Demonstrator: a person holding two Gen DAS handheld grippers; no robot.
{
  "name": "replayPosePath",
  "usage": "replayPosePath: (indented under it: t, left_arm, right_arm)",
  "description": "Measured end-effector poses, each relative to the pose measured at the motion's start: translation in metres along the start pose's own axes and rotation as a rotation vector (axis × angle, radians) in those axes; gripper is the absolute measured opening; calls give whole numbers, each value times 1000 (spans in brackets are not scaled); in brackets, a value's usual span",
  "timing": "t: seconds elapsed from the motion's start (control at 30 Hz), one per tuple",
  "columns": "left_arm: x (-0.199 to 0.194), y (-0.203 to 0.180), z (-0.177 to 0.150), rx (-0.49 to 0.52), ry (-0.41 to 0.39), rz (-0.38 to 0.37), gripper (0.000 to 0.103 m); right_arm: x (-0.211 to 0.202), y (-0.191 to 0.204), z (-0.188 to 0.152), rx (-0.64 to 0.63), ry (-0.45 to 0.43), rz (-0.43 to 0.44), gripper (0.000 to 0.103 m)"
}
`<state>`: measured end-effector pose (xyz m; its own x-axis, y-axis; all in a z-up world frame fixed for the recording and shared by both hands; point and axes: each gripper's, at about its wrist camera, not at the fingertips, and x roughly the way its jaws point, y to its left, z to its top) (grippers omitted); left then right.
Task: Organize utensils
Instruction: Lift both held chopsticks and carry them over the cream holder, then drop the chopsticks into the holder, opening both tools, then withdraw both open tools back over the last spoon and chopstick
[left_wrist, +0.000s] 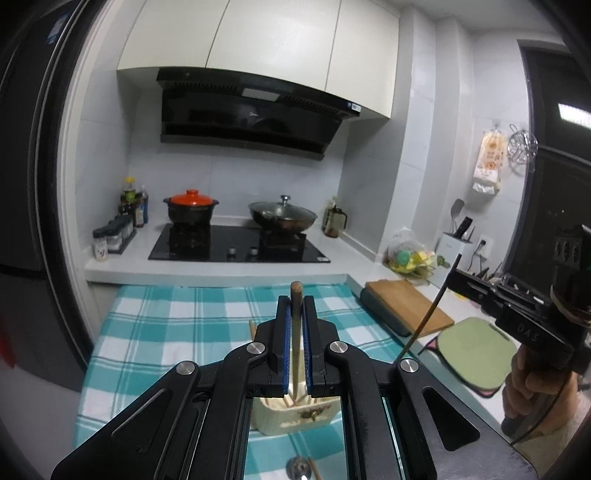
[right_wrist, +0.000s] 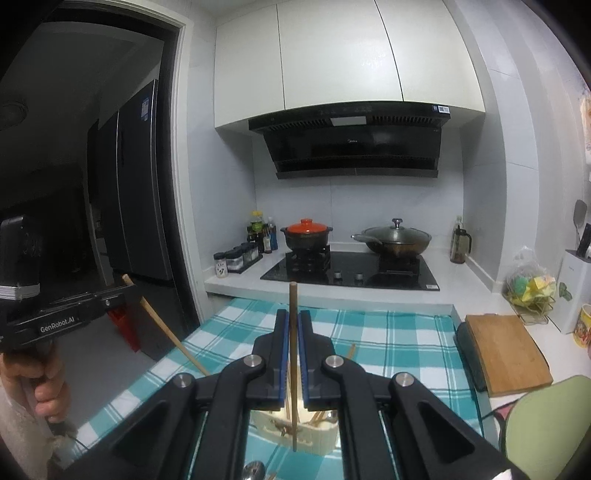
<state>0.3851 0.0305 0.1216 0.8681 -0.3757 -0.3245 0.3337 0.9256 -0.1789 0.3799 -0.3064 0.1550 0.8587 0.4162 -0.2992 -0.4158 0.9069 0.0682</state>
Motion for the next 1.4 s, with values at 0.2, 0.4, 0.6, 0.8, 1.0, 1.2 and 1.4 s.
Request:
replayPosePath:
  t: [0.2, 0.4, 0.6, 0.8, 1.0, 1.2, 1.4]
  left_arm:
    - [67, -5, -3, 17, 113, 5, 4]
    - [133, -2, -34, 19, 289, 3, 4]
    - [185, 9, -64, -21, 408, 34, 23]
    - [174, 23, -73, -52, 406, 62, 63]
    - [130, 27, -99, 54, 465, 109, 78]
    - [67, 30, -162, 158, 606, 126, 82]
    - [14, 16, -212, 118, 618, 121, 87]
  right_arm:
    - [53, -5, 11, -14, -2, 1, 5]
    - [127, -22, -24, 57, 181, 43, 5]
    - [193, -43, -65, 161, 346, 88, 7]
    - [206, -56, -69, 218, 355, 60, 31]
    - [160, -50, -70, 118, 316, 38, 35]
    - [95, -46, -122, 7, 452, 29, 35]
    - [32, -27, -180, -171, 566, -39, 35]
